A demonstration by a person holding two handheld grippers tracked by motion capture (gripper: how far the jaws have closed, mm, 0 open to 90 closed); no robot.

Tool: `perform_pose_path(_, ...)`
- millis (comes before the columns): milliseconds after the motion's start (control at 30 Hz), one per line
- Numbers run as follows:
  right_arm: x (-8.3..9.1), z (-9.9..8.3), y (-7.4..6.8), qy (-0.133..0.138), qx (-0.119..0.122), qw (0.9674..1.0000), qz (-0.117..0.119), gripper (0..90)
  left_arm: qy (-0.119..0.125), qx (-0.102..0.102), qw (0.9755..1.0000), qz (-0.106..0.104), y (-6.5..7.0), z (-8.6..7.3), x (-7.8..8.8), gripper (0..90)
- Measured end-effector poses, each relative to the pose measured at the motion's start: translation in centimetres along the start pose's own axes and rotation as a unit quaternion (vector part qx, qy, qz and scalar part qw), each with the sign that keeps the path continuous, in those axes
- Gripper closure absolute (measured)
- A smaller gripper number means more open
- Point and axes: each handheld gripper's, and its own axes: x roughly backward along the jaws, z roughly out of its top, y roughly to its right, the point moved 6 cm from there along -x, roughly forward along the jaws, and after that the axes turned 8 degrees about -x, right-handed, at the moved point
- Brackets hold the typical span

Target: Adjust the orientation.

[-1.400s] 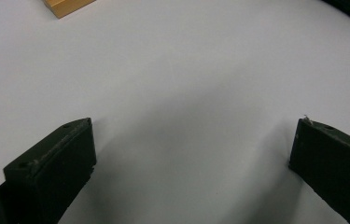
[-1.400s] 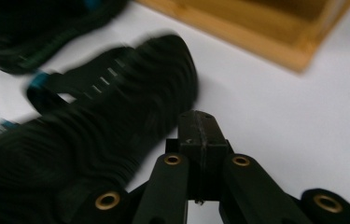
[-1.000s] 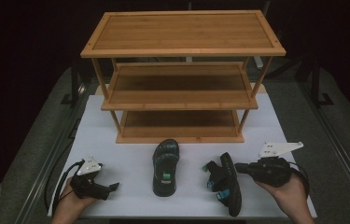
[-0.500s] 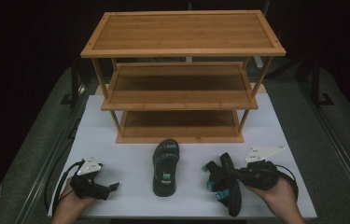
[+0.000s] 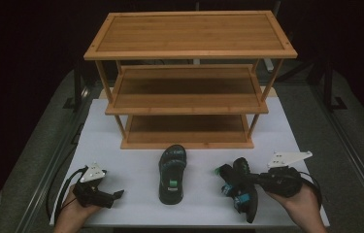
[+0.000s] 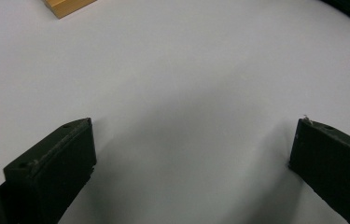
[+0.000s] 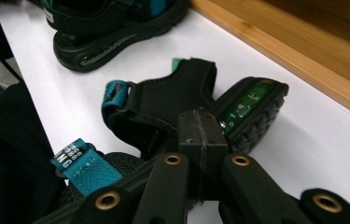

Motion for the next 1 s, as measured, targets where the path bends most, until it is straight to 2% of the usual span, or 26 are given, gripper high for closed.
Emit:
perform_pose_path(267, 1.2, -0.8, 1.3, 0.007, -0.015, 0.9998, -0.012, 89.9, 0.000, 0.000, 1.0000, 0.000, 0.0, 0.0, 0.0, 0.0)
perform_pose_path(433, 1.8, -1.4, 2.2, 0.013, -0.030, 0.9994, -0.011, 89.9, -0.001, 0.000, 1.0000, 0.000, 0.0, 0.0, 0.0, 0.0)
perform_pose_path(533, 2.3, -2.2, 3.1, 0.015, -0.044, 0.9987, -0.021, 89.9, -0.001, 0.000, 1.0000, 0.000, 0.0, 0.0, 0.0, 0.0)
perform_pose_path(600, 2.4, -2.4, 3.3, 0.016, -0.047, 0.9986, -0.021, 89.9, -0.001, 0.000, 1.0000, 0.000, 0.0, 0.0, 0.0, 0.0)
perform_pose_path(733, 2.6, -3.2, 4.3, 0.023, -0.072, 0.9971, -0.007, 89.9, -0.001, 0.000, 1.0000, -0.001, 0.0, 0.0, 0.0, 0.0)
perform_pose_path(900, 2.4, -4.2, 5.5, 0.017, -0.090, 0.9958, -0.005, 89.9, -0.001, 0.000, 1.0000, -0.001, 0.0, 0.0, 0.0, 0.0)
perform_pose_path(1000, 2.0, -5.0, 6.2, 0.001, -0.099, 0.9950, -0.009, 89.9, -0.001, 0.000, 1.0000, -0.001, 0.0, 0.0, 0.0, 0.0)
